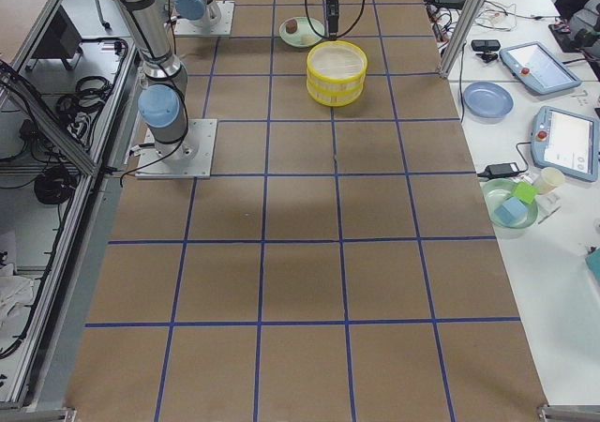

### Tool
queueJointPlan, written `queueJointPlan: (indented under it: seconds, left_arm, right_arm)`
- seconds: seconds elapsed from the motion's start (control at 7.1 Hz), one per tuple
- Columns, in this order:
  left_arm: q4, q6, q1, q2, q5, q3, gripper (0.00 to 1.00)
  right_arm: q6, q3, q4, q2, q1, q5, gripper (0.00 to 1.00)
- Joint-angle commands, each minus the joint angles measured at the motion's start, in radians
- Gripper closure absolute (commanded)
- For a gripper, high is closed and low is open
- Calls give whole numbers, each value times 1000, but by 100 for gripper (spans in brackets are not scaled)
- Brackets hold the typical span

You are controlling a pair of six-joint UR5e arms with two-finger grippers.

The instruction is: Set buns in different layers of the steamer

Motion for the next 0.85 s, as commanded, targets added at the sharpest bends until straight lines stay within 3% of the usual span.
queueJointPlan:
  seconds: [0.0, 0.42, 0.7]
  left_arm:
    - [12, 3, 5, -40, -4, -1, 0]
    - [7, 87, 7, -76, -10, -2, 0]
    - [15, 92, 5, -113, -19, -59, 0]
  right_arm:
    - [-1, 1, 1, 0, 0, -1, 0]
    - [-9, 2, 1, 3, 0, -1, 0]
    - [-13, 2, 1, 5, 0, -1, 0]
